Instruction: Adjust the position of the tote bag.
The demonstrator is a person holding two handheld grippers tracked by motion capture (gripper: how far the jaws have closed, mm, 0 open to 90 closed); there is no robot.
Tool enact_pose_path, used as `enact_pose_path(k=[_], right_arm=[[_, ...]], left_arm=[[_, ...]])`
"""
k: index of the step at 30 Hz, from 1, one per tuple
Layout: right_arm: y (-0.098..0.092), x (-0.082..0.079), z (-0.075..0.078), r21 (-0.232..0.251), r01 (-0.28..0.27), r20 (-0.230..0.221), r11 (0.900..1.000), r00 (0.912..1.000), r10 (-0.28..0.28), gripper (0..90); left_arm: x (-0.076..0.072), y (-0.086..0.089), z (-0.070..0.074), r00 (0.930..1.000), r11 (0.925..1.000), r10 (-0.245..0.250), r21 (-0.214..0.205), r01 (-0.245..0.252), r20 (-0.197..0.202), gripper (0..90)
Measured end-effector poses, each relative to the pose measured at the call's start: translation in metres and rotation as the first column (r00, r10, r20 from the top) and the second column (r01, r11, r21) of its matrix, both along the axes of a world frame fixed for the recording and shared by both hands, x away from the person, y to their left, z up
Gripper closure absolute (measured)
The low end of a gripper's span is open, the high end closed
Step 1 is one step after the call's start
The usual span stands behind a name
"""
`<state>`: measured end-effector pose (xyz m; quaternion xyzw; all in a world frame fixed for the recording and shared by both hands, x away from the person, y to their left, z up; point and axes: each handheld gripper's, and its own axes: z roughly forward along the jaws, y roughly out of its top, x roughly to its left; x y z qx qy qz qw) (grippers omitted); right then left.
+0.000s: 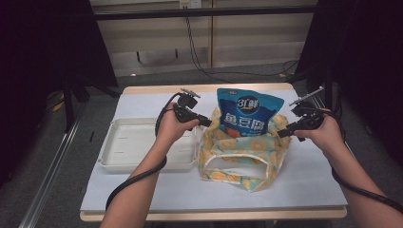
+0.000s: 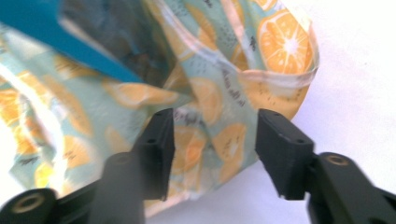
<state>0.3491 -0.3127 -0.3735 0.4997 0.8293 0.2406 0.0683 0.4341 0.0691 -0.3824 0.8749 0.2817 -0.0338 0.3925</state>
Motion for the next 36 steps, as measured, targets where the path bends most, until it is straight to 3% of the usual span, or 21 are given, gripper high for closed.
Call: enact_pose_path(k=[1,3,5,6,9,11,13,17,19,23,28,30,33,35,36], right_arm=[[0.000,-0.002,0.001,0.012,-0.001,0.002,0.9999,1.0000,0.001,43.0],[0.001,-0.008,0.001,0.006,-0.015,0.009,0.9999,0.9998,0.015,37.5],[0.001,-0.013,0.000,0.011,-0.022,0.012,0.9997,0.9997,0.022,33.1],[0.001,-0.015,-0.001,0.014,-0.018,0.013,0.9997,0.9998,0.017,31.5],[0.002,-0.022,-0.004,-0.023,-0.029,0.014,0.9993,0.9995,0.029,26.7],[0.002,-0.026,-0.006,-0.001,-0.027,0.015,0.9996,0.9995,0.027,24.3],[0.001,-0.029,-0.007,-0.011,-0.036,0.027,0.9993,0.9990,0.036,22.1],[0.002,-0.037,-0.007,-0.022,-0.031,0.040,0.9993,0.9987,0.031,18.7],[0.004,-0.041,-0.007,-0.050,-0.033,0.049,0.9982,0.9982,0.036,16.8],[0.004,-0.048,-0.007,-0.065,-0.032,0.046,0.9974,0.9983,0.035,13.5],[0.001,-0.055,-0.011,-0.020,-0.028,0.033,0.9994,0.9990,0.028,11.2],[0.002,-0.057,-0.015,-0.051,-0.035,0.037,0.9981,0.9986,0.036,10.6],[0.003,-0.060,-0.021,-0.019,-0.055,0.026,0.9983,0.9981,0.055,10.5],[0.003,-0.062,-0.024,-0.015,-0.058,0.030,0.9982,0.9978,0.058,9.5],[0.003,-0.063,-0.025,-0.011,-0.051,0.032,0.9987,0.9982,0.051,9.4]], left_arm=[[0.000,0.001,0.001,1.0000,1.0000,-0.006,-0.006,0.006,-0.004,65.1],[-0.001,0.002,0.005,0.9997,0.9995,-0.025,0.019,0.025,-0.004,58.7],[-0.003,0.001,0.006,0.9998,0.9999,-0.015,-0.002,0.015,-0.008,53.7],[-0.004,0.002,0.008,0.9997,0.9996,-0.023,0.014,0.023,-0.008,52.0],[-0.005,0.002,0.007,0.9998,0.9997,-0.020,0.013,0.020,-0.005,45.0],[-0.006,0.003,0.007,0.9996,0.9989,-0.026,0.038,0.026,-0.011,41.3],[-0.006,0.004,0.007,0.9990,0.9975,-0.045,0.054,0.045,-0.005,38.2],[-0.008,0.003,0.007,0.9996,0.9981,-0.026,0.056,0.027,-0.013,31.6],[-0.009,0.002,0.007,0.9996,0.9983,-0.023,0.054,0.024,-0.015,29.1],[-0.010,0.002,0.010,0.9993,0.9973,-0.036,0.063,0.037,-0.005,24.9],[-0.012,0.000,0.012,0.9978,0.9951,-0.065,0.075,0.064,0.013,22.4],[-0.013,-0.001,0.013,0.9980,0.9946,-0.062,0.084,0.061,0.009,20.6],[-0.013,-0.002,0.014,0.9961,0.9912,-0.088,0.099,0.088,-0.006,18.5],[-0.016,-0.005,0.013,0.9977,0.9943,-0.061,0.085,0.064,-0.029,14.8],[-0.014,-0.005,0.014,0.9959,0.9902,-0.088,0.107,0.090,-0.021,14.7]])
